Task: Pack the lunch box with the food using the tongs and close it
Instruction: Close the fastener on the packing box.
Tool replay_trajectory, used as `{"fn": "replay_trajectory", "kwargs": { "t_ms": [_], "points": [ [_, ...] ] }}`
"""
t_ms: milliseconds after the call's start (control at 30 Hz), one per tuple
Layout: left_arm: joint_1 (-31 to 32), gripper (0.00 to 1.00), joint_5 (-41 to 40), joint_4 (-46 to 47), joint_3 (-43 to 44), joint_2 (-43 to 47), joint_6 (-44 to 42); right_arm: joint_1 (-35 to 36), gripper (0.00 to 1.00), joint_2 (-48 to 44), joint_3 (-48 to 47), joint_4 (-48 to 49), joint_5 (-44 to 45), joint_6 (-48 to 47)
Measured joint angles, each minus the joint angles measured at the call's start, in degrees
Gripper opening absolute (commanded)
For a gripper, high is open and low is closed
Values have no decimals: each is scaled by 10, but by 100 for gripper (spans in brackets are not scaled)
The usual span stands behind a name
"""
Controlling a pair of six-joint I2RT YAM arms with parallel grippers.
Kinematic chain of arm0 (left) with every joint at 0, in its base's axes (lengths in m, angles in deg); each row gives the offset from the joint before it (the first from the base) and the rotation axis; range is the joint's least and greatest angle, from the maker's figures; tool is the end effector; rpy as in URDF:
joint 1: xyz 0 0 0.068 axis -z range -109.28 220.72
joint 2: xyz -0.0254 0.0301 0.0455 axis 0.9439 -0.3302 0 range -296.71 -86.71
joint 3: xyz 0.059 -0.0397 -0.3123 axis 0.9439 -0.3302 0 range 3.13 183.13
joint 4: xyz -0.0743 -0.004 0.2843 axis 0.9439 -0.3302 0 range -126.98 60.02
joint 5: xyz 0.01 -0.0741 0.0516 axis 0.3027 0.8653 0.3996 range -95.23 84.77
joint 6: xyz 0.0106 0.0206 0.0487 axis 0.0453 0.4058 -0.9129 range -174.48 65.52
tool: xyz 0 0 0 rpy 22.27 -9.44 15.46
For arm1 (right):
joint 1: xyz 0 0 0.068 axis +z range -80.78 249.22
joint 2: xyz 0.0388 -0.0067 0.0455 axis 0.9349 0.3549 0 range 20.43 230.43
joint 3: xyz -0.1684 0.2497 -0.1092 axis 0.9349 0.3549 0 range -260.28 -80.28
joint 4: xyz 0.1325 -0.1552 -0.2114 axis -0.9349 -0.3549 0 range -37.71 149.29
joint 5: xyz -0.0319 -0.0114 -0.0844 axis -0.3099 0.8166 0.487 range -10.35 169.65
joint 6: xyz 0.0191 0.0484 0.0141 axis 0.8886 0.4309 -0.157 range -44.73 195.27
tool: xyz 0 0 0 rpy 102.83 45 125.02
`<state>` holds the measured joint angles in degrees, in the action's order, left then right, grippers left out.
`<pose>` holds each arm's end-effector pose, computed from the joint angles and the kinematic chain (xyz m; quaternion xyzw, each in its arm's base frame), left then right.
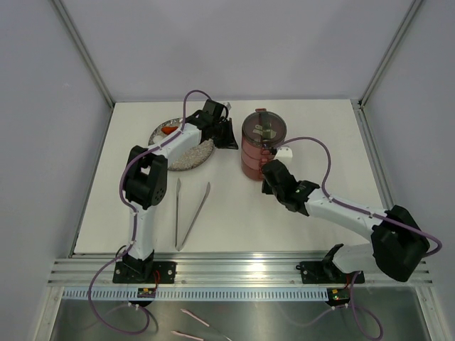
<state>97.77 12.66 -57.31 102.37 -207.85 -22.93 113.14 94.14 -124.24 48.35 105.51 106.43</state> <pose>0.4704 -0.2524 0.2509 0.0177 0.9274 -0.2955 0.2286 0.2160 0.1865 0.2582 -0.0057 0.8907 0.0865 0.4462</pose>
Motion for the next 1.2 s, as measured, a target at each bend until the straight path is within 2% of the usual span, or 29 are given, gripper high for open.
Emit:
{"fn": "replay_trajectory", "kwargs": {
  "t_ms": [233, 333, 433, 667, 767, 967, 1200],
  "points": [
    [-2, 0, 0, -2, 0, 0, 0, -2, 0, 85, 3, 92, 5, 2],
    [-3, 0, 0, -2, 0, 0, 0, -5, 0, 108, 7, 103, 4, 4],
    [-3, 0, 0, -2, 0, 0, 0, -8, 0, 94, 16, 94, 5, 4],
    [-3, 0, 0, -1, 0, 0, 0, -9, 0, -19, 18, 68, 6, 0],
    [-3, 0, 0, -1, 0, 0, 0, -9, 0, -28, 17, 67, 4, -1],
    [-6, 0, 0, -1, 0, 0, 0, -9, 0, 16, 8, 73, -3, -4],
    [-11, 0, 0, -2, 0, 0, 0, -20, 0, 126, 3, 145, -4, -1]
  ]
}}
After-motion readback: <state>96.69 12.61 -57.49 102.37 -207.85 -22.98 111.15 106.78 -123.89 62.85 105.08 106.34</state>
